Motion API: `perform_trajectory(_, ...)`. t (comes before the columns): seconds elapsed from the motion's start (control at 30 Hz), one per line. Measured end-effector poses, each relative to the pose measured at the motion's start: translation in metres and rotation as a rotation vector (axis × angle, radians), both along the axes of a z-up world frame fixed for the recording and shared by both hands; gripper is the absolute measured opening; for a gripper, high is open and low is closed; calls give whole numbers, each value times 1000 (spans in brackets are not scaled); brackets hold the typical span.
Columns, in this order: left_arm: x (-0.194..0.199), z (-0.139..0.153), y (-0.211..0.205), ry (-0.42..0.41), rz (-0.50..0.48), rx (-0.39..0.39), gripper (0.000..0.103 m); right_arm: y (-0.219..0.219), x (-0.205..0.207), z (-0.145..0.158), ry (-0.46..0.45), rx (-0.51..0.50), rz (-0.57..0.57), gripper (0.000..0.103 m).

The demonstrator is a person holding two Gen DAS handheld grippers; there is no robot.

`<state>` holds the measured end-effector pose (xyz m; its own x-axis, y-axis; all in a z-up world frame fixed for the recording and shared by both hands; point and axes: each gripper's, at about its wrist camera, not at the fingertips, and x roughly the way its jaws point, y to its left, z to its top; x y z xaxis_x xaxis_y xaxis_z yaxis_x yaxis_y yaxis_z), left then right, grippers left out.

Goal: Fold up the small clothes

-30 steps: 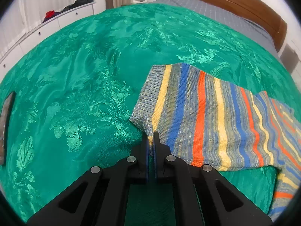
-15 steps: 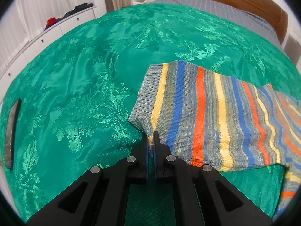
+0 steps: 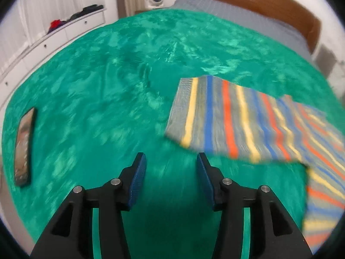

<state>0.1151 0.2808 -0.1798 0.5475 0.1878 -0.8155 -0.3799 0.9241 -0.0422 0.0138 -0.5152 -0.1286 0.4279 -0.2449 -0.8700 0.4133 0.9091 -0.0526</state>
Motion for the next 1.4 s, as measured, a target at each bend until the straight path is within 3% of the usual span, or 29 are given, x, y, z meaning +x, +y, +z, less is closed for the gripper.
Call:
perform_trajectory(0.1, -61, 12, -18, 14, -160, -128, 55, 39, -36, 8, -24, 85, 114, 48)
perform_trajectory(0.2, -113, 9, -54, 63, -357, -206, 58, 96, -80, 2, -36, 312, 287, 48)
perform_trajectory(0.27, -146, -3, -88, 118, -475, -228, 58, 133, -105, -10, -10, 434, 380, 48)
perform_trajectory(0.37, -167, -21, -122, 171, -565, -224, 57, 173, -123, -31, 62, 533, 455, 48)
perform_trajectory(0.43, -171, -31, -139, 195, -602, -197, 51, 189, -128, -43, 103, 507, 484, 48)
perform_trajectory(0.47, -171, -37, -147, 209, -609, -183, 39, 196, -127, -52, 132, 502, 491, 47)
perform_trajectory(0.5, -172, -40, -151, 218, -617, -187, 15, 199, -123, -59, 161, 515, 493, 38)
perform_trajectory(0.53, -174, -42, -155, 230, -629, -204, 3, 201, -122, -66, 189, 528, 495, 25)
perform_trajectory(0.57, -175, -44, -158, 240, -637, -210, 3, 204, -121, -69, 210, 512, 500, 6)
perform_trajectory(0.63, -181, -37, -162, 227, -652, -146, 2, 201, -122, -66, 219, 474, 492, 6)
perform_trajectory(0.77, -193, -27, -157, 234, -657, -126, 2, 201, -126, -48, 221, 398, 479, 5)
perform_trajectory(0.97, -185, -48, -159, 272, -622, -114, 2, 208, -117, -85, 264, 369, 435, 5)
perform_trajectory(1.07, -187, -47, -157, 252, -621, -133, 3, 209, -116, -85, 252, 360, 430, 5)
perform_trajectory(1.13, -192, -41, -154, 224, -622, -151, 8, 213, -115, -82, 228, 350, 431, 8)
perform_trajectory(1.23, -208, -24, -136, 175, -605, -165, 25, 212, -123, -71, 186, 345, 426, 36)
perform_trajectory(1.27, -211, -18, -131, 152, -599, -174, 42, 209, -128, -63, 157, 335, 425, 49)
perform_trajectory(1.3, -215, -8, -125, 114, -584, -172, 62, 208, -132, -54, 118, 313, 419, 57)
perform_trajectory(1.4, -208, 14, -107, 3, -528, -135, 87, 202, -141, -28, -24, 202, 367, 66)
